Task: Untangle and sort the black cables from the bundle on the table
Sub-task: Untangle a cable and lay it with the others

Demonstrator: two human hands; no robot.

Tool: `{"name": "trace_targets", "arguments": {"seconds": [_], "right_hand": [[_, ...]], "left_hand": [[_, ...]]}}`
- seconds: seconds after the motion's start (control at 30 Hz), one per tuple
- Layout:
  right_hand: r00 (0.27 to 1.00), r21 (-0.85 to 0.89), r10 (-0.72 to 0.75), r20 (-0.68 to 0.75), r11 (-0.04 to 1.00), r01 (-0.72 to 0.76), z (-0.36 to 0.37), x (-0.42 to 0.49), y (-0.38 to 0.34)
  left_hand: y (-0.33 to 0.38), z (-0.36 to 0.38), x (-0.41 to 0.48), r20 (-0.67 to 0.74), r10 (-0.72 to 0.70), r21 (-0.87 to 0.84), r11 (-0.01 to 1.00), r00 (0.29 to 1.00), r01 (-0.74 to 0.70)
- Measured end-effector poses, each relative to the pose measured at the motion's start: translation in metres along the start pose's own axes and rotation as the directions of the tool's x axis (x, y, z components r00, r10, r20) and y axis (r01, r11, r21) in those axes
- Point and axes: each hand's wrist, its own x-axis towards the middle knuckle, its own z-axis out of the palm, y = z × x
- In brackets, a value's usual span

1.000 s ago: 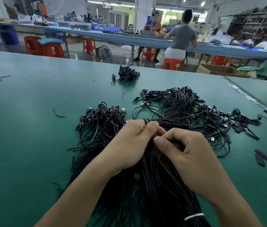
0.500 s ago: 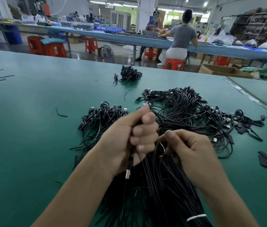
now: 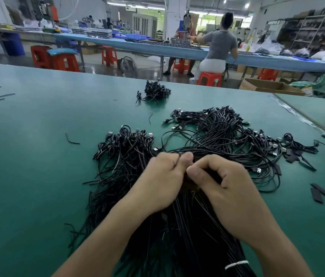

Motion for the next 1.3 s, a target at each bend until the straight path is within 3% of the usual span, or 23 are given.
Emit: {"name": "trace_targets", "arguments": {"seconds": [0.1,0.2,0.37,0.47,0.6,0.7,0.77,1.0,1.17,1.3], "right_hand": [[0.996,0.092,-0.03,-0.085,0.995,0.037,-0.006,0.001,0.001],[0.99,0.217,-0.001,-0.139,0.976,0.032,-0.01,0.002,0.004],[0.999,0.503,0.034,0.037,0.863,-0.048,-0.013,0.002,0.001],[0.997,0.485,0.029,0.071,0.873,-0.061,-0.015,0.002,0.0],[0.999,0.389,0.041,0.02,0.92,-0.045,-0.018,0.001,0.001],[0.999,0.146,0.036,-0.031,0.989,-0.031,-0.017,0.0,0.005],[0.998,0.076,0.043,-0.055,0.996,-0.039,-0.015,0.001,0.005],[0.984,0.048,0.018,-0.179,0.999,-0.01,-0.008,0.001,0.002],[0.969,0.129,0.011,-0.247,0.991,0.021,-0.006,0.003,0.004],[0.961,0.179,0.011,-0.276,0.983,0.04,-0.001,0.003,0.003]], "left_hand": [[0.012,-0.001,-0.006,0.207,-0.083,-0.222,0.967,0.975,0.129],[0.016,-0.003,-0.008,0.272,-0.061,-0.233,0.964,0.96,0.128],[0.018,-0.01,-0.01,0.454,-0.076,-0.336,0.908,0.888,0.25],[0.016,-0.013,-0.009,0.554,-0.095,-0.421,0.825,0.827,0.377],[0.012,-0.007,-0.008,0.476,-0.103,-0.497,0.788,0.874,0.363],[0.01,-0.004,-0.007,0.386,-0.166,-0.41,0.85,0.907,0.33],[0.008,-0.003,-0.007,0.344,-0.164,-0.376,0.878,0.924,0.296],[0.012,0.002,-0.013,0.487,-0.168,-0.414,0.82,0.857,0.396],[0.01,0.014,-0.014,0.343,-0.133,-0.297,0.924,0.93,0.242],[0.009,0.015,-0.014,0.323,-0.122,-0.274,0.937,0.938,0.216]]}}
